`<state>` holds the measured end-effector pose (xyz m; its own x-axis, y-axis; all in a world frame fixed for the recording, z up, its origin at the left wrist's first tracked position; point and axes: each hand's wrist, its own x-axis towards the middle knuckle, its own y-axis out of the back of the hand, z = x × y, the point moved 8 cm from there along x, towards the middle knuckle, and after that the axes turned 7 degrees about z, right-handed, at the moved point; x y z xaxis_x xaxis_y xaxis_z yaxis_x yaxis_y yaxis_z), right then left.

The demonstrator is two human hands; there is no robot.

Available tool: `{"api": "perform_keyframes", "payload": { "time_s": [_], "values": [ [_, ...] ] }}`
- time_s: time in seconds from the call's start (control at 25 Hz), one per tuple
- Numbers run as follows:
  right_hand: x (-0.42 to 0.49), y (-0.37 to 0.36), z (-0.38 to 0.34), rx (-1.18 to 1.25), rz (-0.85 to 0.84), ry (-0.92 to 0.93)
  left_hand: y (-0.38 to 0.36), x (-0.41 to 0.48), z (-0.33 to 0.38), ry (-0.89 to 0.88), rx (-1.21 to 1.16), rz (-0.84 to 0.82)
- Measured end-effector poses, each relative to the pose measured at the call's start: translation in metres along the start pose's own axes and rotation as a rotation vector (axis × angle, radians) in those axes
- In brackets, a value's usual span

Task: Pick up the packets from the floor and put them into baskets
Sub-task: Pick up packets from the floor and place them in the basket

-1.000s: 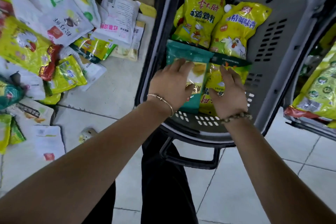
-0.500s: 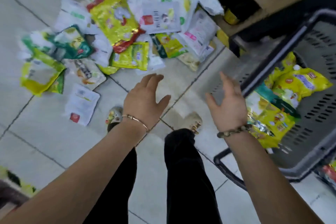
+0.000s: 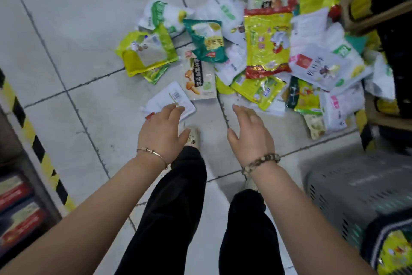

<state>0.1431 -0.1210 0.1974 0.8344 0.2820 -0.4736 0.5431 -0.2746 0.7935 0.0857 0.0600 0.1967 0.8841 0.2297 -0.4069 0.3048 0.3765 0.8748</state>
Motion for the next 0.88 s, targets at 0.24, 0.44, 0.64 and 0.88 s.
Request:
{"api": "perform_keyframes", "payload": {
  "time_s": [0.24,0.44,0.64,0.88],
  "values": [
    [0.058,-0.086,-0.024,-0.022,-0.112,0.034,-0.067,0.044,-0.08,0.097,0.037,-0.03],
    [0.112,-0.184,0.003,0.019,-0.155,0.0,-0.168,0.093,-0.134,0.15,0.172,-0.124],
    [0.155,-0.285,0.039,0.211,-0.217,-0.242,-0.241,0.128,-0.209,0.489,-0.063,-0.06],
    [0.176,-0.374,0.054,0.667,-0.196,-0.626,-0.296,0.113,-0.222,0.556,-0.392,0.148]
  ]
}}
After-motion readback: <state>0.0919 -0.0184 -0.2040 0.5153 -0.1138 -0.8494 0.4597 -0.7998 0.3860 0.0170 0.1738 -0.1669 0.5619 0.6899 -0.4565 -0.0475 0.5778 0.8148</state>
